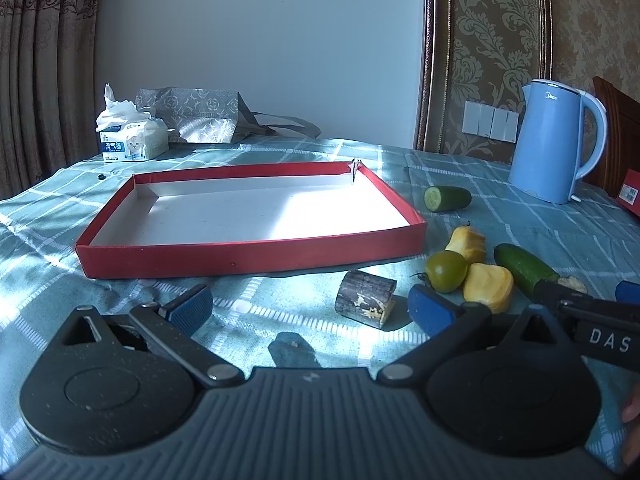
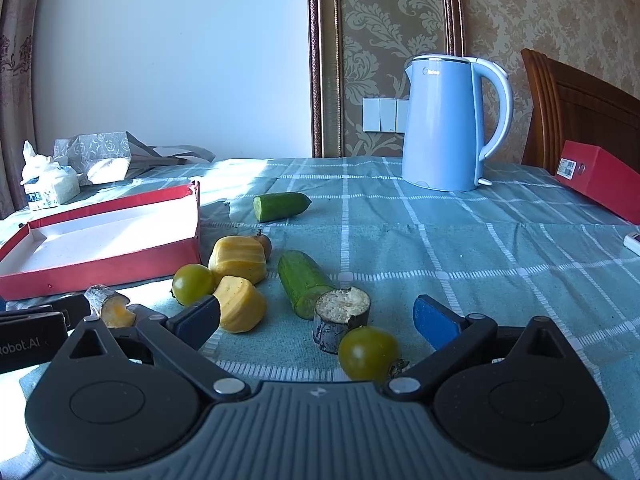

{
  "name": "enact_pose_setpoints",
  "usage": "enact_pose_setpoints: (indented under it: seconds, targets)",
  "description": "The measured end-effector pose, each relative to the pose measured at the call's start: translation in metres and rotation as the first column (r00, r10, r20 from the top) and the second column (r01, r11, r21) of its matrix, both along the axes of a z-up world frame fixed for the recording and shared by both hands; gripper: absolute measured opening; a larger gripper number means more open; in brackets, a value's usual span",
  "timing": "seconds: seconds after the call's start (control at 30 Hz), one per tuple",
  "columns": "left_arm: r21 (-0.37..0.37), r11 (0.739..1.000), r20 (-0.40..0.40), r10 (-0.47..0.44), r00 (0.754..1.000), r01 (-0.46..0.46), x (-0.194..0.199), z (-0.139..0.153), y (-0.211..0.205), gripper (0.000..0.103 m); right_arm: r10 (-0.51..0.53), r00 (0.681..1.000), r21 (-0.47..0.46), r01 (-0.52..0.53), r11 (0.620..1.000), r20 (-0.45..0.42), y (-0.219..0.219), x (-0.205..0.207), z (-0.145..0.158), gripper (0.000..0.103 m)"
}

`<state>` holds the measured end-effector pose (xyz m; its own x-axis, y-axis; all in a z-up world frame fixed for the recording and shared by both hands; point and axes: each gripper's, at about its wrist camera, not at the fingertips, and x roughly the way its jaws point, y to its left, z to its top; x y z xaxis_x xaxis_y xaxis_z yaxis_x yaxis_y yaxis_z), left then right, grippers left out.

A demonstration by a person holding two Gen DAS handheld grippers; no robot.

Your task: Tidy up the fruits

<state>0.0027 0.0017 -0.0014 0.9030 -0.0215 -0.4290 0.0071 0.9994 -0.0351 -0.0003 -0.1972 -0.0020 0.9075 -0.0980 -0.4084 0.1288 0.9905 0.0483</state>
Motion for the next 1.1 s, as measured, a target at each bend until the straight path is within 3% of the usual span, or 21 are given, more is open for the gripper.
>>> enact_pose_setpoints:
  seconds: [0.47, 0.63, 0.7, 0.77, 0.9, 1.03, 1.1]
  targets:
    - [-0.018, 1.000, -0.007, -0.007, 1.000, 0.007, 0.001, 0.000, 0.002, 0.103, -0.029, 0.999, 0.030, 0.029, 0.999, 0.019, -0.002, -0.002, -0.001, 0.103]
    - [-0.034, 0.999, -0.023, -0.018, 1.000, 0.017, 0.003, -0.001, 0.004, 0.103, -0.059, 0.990, 0.061, 0.052, 0.997, 0.130, -0.008, -0.014, 0.001, 0.103]
    - [-0.049, 0.998, -0.032, -0.027, 0.999, 0.025, 0.004, -0.002, 0.006, 0.103, -0.076, 0.988, 0.078, 0.066, 0.995, 0.135, -0.013, -0.019, 0.001, 0.103]
    - [-0.060, 0.998, -0.040, -0.033, 0.999, 0.031, 0.005, -0.002, 0.008, 0.103, -0.104, 0.986, 0.127, 0.088, 0.988, 0.131, -0.023, -0.022, 0.001, 0.103]
    - [-0.063, 0.997, -0.045, -0.049, 0.998, 0.046, 0.006, -0.003, 0.007, 0.103, -0.092, 0.996, 0.253, 0.088, 0.963, 0.006, -0.052, -0.021, -0.007, 0.103]
    - [-0.057, 0.997, -0.050, -0.058, 0.997, 0.055, 0.007, -0.004, 0.005, 0.103, -0.063, 0.998, 0.245, 0.068, 0.967, -0.026, -0.063, -0.019, -0.010, 0.103]
    - [-0.055, 0.997, -0.050, -0.055, 0.997, 0.053, 0.006, -0.004, 0.005, 0.103, -0.053, 0.998, 0.183, 0.057, 0.981, -0.026, -0.058, -0.016, -0.009, 0.103]
